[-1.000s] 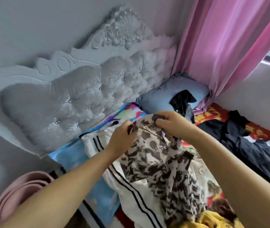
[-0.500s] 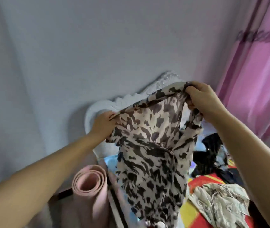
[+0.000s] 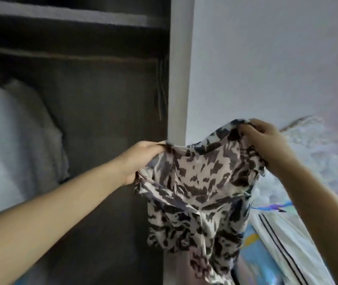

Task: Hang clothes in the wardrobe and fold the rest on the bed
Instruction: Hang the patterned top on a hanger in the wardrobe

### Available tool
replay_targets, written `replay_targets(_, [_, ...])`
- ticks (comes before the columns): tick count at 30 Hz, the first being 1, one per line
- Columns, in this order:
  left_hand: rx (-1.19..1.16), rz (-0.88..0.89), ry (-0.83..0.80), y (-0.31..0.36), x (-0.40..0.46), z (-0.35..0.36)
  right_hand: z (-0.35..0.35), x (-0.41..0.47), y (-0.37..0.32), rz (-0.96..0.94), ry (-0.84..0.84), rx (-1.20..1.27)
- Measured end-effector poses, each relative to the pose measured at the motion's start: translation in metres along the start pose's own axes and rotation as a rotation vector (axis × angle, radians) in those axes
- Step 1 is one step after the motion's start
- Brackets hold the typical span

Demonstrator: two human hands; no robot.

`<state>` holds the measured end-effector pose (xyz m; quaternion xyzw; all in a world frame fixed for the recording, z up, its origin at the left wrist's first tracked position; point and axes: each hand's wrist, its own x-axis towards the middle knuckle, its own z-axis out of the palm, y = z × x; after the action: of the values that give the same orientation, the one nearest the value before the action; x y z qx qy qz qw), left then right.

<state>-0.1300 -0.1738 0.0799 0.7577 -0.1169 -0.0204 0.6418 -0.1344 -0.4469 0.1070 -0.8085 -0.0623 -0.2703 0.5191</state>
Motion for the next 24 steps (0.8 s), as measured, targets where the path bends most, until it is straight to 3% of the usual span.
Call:
replay_targets(7, [-0.010, -0.174, 0.337, -0.010, -0.037, -0.133, 0.119, -0.027, -0.061, -0.047, -0.244, -0.016])
replay_targets(15, [-0.141, -0.282, 0.481, -0.045, -0.031, -0.183, 0.231, -0.019, -0.061, -0.032, -0.619, -0.439])
replay_targets(19, [-0.122, -0.253, 0.460, -0.052, -0.002, -0.193, 0.260, 0.042, -0.087, 0.000, -0.537, -0.375])
replay_targets(24, [-0.058, -0.177, 0.360, -0.052, 0.048, -0.211, 0.286, 0.147, -0.112, -0.236, -0.205, -0.999])
